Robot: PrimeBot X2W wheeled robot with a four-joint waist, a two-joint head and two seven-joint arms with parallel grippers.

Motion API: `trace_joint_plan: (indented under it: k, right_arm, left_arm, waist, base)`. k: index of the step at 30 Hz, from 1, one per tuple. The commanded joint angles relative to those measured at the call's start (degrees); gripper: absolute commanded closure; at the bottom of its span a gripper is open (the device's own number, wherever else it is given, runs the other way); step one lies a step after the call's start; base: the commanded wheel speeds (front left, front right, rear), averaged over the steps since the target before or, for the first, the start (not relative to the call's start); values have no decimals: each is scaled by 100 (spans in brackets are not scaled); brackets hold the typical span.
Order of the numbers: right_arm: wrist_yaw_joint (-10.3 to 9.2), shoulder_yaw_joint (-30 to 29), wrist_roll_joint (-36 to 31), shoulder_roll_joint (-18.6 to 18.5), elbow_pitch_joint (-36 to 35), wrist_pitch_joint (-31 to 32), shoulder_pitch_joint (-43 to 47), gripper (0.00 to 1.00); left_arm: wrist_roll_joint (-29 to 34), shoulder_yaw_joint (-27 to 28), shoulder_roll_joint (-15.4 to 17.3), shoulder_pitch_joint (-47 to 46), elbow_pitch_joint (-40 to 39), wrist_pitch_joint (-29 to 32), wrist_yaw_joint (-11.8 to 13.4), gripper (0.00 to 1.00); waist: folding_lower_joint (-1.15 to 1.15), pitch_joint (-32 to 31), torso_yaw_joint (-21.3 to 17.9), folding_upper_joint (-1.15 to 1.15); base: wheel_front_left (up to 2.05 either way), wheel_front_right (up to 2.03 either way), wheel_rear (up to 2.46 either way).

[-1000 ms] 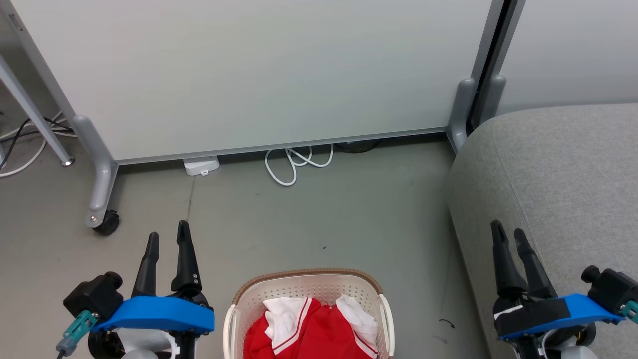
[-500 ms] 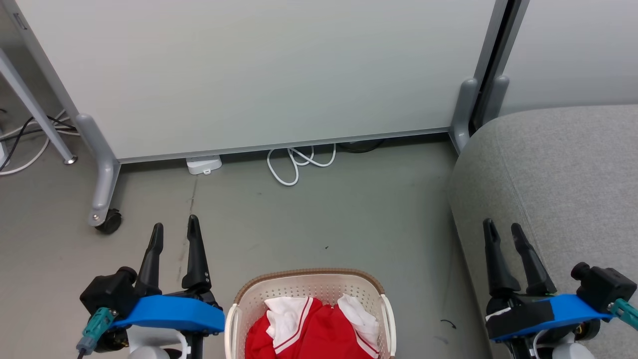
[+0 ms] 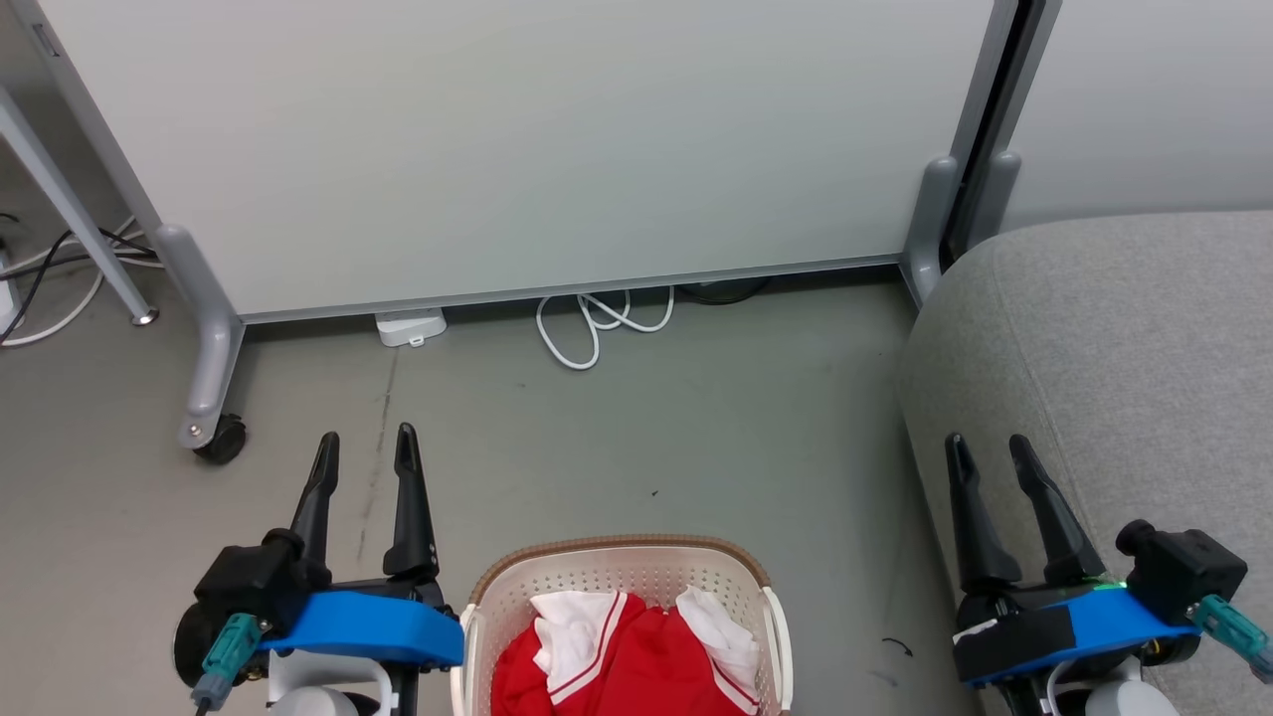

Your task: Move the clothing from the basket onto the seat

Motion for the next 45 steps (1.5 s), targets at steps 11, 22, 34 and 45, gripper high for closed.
trace_joint_plan:
  k: [11,22,34,45]
  right_arm:
    - [14,104,-576,-49,-95,-171,-99,0]
    - [14,173,-1043,-53,-52,-278,-105,0]
    - [15,180,-1372,-53,60,-361,-122,0]
    - [15,162,-1299,-52,177,-359,-132,0]
  left_arm:
    - [536,-125,28,-98,-52,-169,37,0]
    - [962,-241,29,-105,-12,-273,44,0]
    - [1166,-313,29,-94,52,-352,41,0]
    - [1000,-332,28,-61,169,-348,-8,0]
  waist:
    - [0,18,30,0]
    - [0,27,49,0]
    - [0,16,69,0]
    - [0,11,68,0]
  base:
    - [0,0,0]
    - [0,0,0]
    - [0,0,0]
    - [0,0,0]
